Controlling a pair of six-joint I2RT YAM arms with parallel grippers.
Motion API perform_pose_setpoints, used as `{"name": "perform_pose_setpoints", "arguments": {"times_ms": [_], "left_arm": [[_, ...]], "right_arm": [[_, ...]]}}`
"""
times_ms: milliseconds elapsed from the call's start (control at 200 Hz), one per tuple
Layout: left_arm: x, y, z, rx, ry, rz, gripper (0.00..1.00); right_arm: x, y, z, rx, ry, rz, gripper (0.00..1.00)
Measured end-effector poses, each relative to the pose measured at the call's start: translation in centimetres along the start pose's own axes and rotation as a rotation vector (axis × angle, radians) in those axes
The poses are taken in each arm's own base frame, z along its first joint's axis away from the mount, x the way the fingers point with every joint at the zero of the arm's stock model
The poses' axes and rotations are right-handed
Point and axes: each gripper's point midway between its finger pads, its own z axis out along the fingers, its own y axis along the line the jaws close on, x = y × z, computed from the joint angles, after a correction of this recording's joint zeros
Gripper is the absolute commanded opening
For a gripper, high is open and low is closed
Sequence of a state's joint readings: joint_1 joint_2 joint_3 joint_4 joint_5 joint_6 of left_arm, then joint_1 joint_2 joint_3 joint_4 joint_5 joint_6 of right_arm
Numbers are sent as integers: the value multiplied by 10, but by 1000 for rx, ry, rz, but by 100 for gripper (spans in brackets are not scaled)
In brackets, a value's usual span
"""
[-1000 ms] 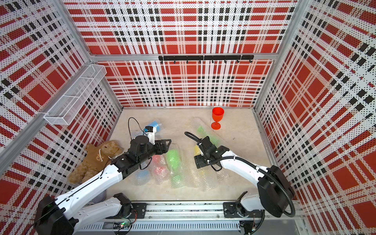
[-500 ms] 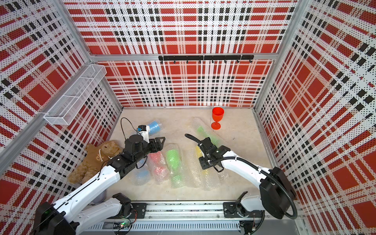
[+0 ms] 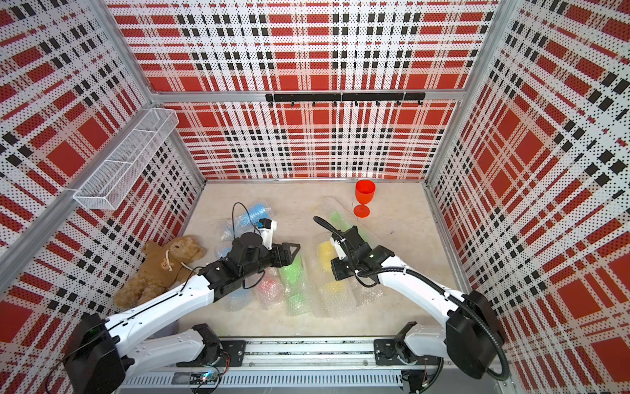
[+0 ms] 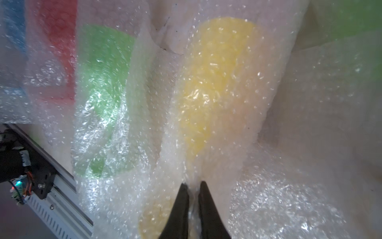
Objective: Unpack wine glasses from bubble wrap
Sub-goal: Unwrap the bubble wrap.
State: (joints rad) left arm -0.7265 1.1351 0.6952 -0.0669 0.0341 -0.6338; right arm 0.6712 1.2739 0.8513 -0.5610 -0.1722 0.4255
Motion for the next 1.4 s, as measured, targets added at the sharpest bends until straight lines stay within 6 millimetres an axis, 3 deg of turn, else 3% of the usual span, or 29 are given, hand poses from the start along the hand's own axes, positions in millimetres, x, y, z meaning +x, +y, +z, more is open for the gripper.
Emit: {"name": "perform_pose_setpoints", "arguments": {"times_ms": [155, 296, 386, 747, 972, 1197, 1398], "left_arm": [[18, -8, 11, 17, 56, -3, 78], [25, -10, 15, 20, 75, -8, 78], [25, -10, 16, 21, 75, -9, 78], [30, -6, 21, 8, 90, -9, 78], [37, -16, 26, 24, 117, 5, 78], [47, -35, 32, 64, 156, 26, 78], [69, -51, 46, 107, 250, 45, 77]], "right_arm": [[8, 1, 10, -43, 10, 21, 22], [17, 0, 16, -59, 22, 29, 42], [21, -2, 17, -59, 28, 30, 44], [12, -3, -1, -76, -38, 5, 26], [16, -6, 0, -67, -27, 5, 30], [20, -11, 2, -45, -16, 6, 0], [15, -10, -1, -75, -28, 34, 0]]}}
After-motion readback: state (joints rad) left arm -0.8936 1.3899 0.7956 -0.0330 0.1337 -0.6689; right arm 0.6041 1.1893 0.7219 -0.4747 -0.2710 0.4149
